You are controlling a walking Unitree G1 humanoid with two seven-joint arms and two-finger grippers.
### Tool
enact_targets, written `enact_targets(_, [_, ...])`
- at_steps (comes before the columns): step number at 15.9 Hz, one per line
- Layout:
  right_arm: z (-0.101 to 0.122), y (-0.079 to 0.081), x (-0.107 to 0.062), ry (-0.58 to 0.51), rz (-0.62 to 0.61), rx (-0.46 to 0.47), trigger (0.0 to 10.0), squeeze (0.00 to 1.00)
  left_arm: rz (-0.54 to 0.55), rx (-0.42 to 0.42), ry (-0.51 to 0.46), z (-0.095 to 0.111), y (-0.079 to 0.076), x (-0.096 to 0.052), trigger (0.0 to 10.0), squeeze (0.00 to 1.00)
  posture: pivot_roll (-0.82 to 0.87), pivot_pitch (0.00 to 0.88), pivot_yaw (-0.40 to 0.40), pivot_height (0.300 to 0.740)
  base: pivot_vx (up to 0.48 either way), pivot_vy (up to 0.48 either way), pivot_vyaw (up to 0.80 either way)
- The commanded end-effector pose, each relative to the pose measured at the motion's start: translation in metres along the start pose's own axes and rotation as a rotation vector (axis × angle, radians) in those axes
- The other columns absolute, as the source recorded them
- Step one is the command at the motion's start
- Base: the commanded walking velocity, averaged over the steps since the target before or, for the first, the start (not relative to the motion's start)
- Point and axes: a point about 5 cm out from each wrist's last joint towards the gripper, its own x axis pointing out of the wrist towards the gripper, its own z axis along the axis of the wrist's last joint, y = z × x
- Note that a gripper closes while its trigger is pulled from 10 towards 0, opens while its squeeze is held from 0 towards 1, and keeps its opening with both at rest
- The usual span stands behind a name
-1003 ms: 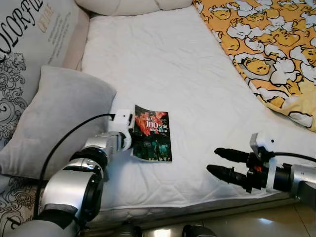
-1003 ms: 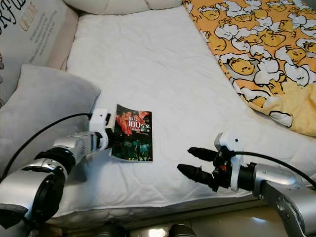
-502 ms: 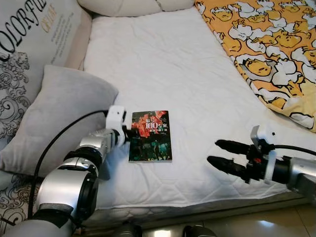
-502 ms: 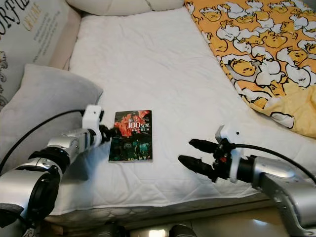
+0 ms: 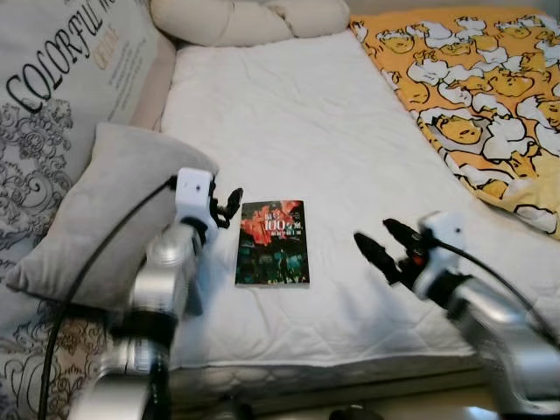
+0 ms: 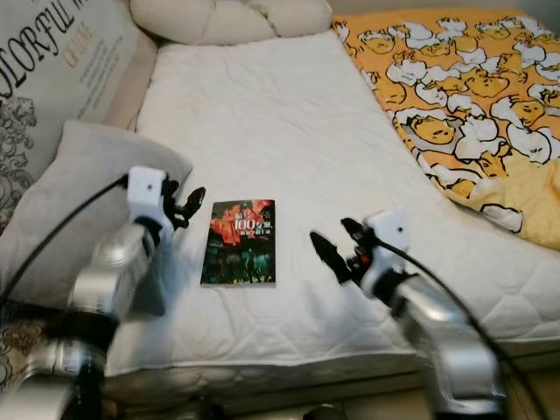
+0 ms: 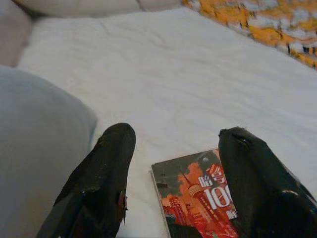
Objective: Clean up the room
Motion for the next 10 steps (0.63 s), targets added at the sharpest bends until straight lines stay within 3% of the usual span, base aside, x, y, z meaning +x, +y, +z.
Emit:
enact_targets(1, [0.004, -0.007, 0.000, -0.033, -0.084, -0.007, 10.0, 0.00, 0.052, 0.022, -0.040, 0.012, 0.002, -0.005, 10.0, 0.45, -0.10, 0.000, 0.058, 0.740, 0.000, -0.480, 0.00])
enact_targets(2, [0.005, -0.010, 0.003, -0.066, -0.155, 0.035, 10.0, 0.00, 0.112, 0.047, -0.056, 0.012, 0.006, -0.020, 10.0, 0.46, -0.09, 0.000, 0.044, 0.740, 0.000, -0.480, 0.00])
enact_targets(5, [0.001, -0.017, 0.006, -0.063, -0.260, 0.013, 10.0, 0.00, 0.204, 0.081, -0.048, 0.009, 0.014, -0.047, 10.0, 0.45, -0.07, 0.000, 0.022, 0.740, 0.000, -0.480, 0.00])
enact_targets(7, [-0.006, -0.014, 0.009, -0.007, -0.244, -0.089, 10.0, 0.00, 0.228, 0.092, -0.036, 0.006, 0.017, -0.058, 10.0, 0.45, -0.07, 0.000, 0.011, 0.740, 0.000, -0.480, 0.00])
enact_targets(10, [-0.007, -0.006, 0.014, -0.015, -0.234, -0.112, 10.0, 0.00, 0.270, 0.115, -0.027, 0.008, 0.021, -0.068, 10.0, 0.46, -0.06, 0.000, -0.009, 0.740, 0.000, -0.480, 0.00])
